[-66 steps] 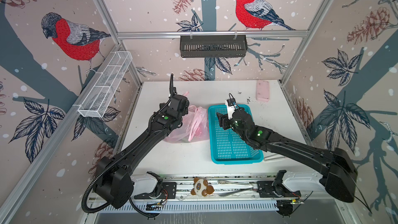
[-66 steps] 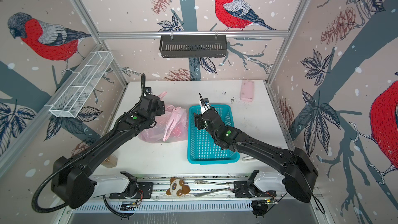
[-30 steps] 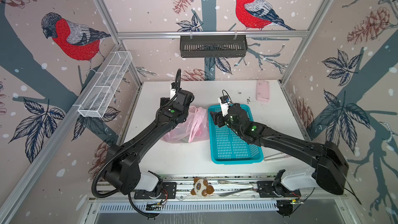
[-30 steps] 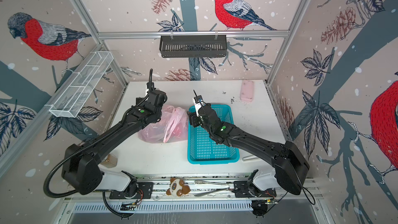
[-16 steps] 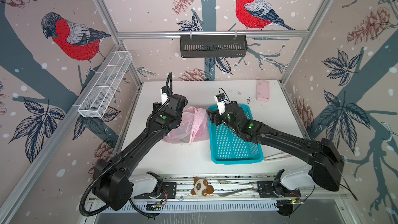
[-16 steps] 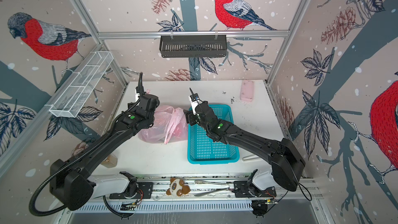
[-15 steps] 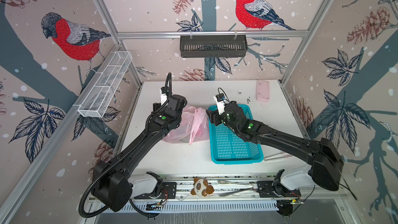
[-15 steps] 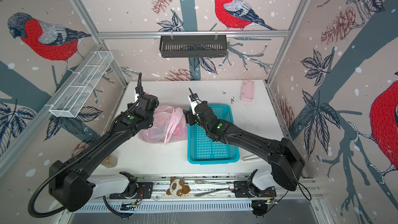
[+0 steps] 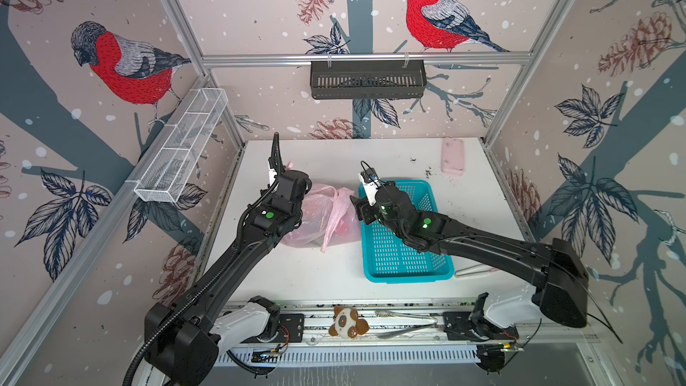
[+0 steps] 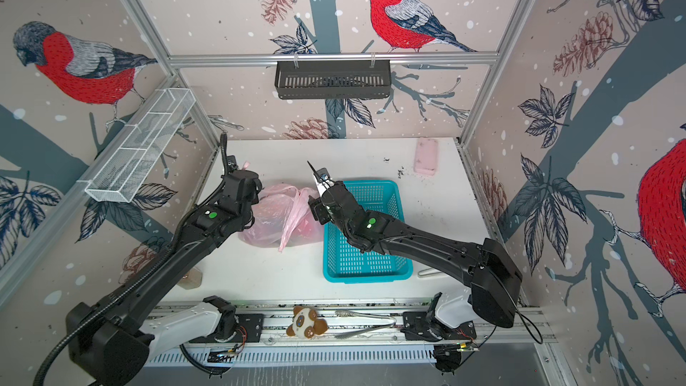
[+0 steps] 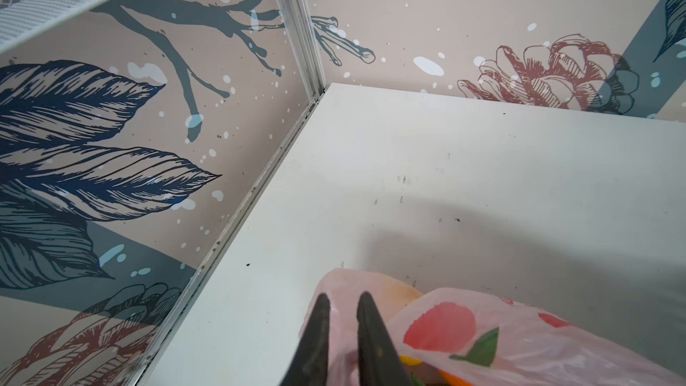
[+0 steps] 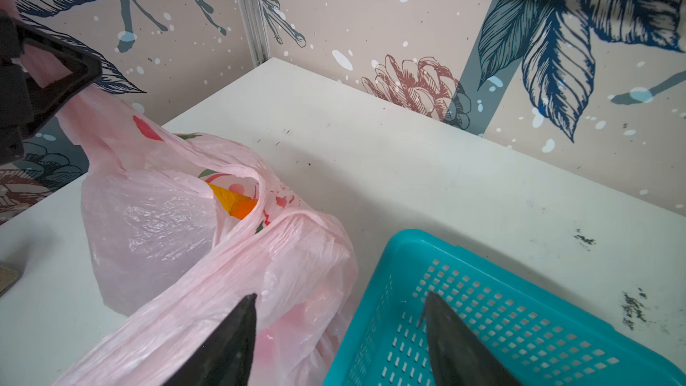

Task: Untie the knot of the plastic bag and take out the fruit

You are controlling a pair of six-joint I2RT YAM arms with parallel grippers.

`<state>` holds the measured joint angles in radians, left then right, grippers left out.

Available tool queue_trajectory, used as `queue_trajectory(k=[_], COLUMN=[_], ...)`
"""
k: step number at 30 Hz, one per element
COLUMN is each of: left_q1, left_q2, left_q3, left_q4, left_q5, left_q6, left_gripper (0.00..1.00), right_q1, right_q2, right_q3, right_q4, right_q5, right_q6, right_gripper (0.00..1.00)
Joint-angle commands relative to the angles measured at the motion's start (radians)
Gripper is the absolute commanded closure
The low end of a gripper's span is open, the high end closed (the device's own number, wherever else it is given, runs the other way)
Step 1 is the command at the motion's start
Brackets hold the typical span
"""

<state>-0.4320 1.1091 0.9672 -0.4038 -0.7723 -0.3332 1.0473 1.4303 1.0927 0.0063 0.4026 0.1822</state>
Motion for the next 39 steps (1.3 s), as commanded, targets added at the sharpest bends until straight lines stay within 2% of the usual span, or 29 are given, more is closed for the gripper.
queue_trajectory(k=[1,4,7,11,17,20,24,27,33,39], left_q1=[0.005,0.010,0.011,0.011,0.013,0.014,0.016,0.016,0.016,0.017], left_q2=[-0.030,-0.056,-0.075,-0.102,-0.154,-0.175,-0.187,-0.190,-0.227,-0.278], left_q3=[-0.005,0.000,0.006,0.005,-0.001,0.001,-0.004,-0.017,-0.055,-0.081], left_q4=[0.036,0.042,0.041,0.043,0.046,0.048,0.057,0.064,0.078,0.089], left_q5=[0.056,0.099,0.133,0.178,0.233,0.250,0.279,0.300,0.329,0.346], left_q6=[-0.001,0.008,0.014,0.010,-0.004,-0.009,-0.019,-0.029,-0.050,-0.067], left_gripper=[0.87,0.89,0.91,0.92,0.95,1.00,1.00,1.00,1.00,1.00], right_q1=[0.046,0.097,0.146,0.176,0.195,0.194,0.182,0.166,0.099,0.063], right_q2=[-0.024,-0.037,-0.035,-0.016,-0.021,-0.004,0.058,0.109,0.183,0.286], right_q3=[-0.008,-0.019,-0.045,-0.047,-0.013,0.072,0.218,0.306,0.399,0.480], right_q4=[-0.047,-0.085,-0.097,-0.160,-0.191,-0.243,-0.339,-0.383,-0.379,-0.444], right_q5=[0.156,0.242,0.323,0.366,0.294,0.243,0.208,0.183,0.042,-0.001], right_q6=[-0.035,-0.049,-0.063,-0.006,0.175,0.275,0.347,0.360,0.340,0.296], right_gripper=[0.28,0.24,0.15,0.06,0.03,0.03,0.03,0.03,0.04,0.05])
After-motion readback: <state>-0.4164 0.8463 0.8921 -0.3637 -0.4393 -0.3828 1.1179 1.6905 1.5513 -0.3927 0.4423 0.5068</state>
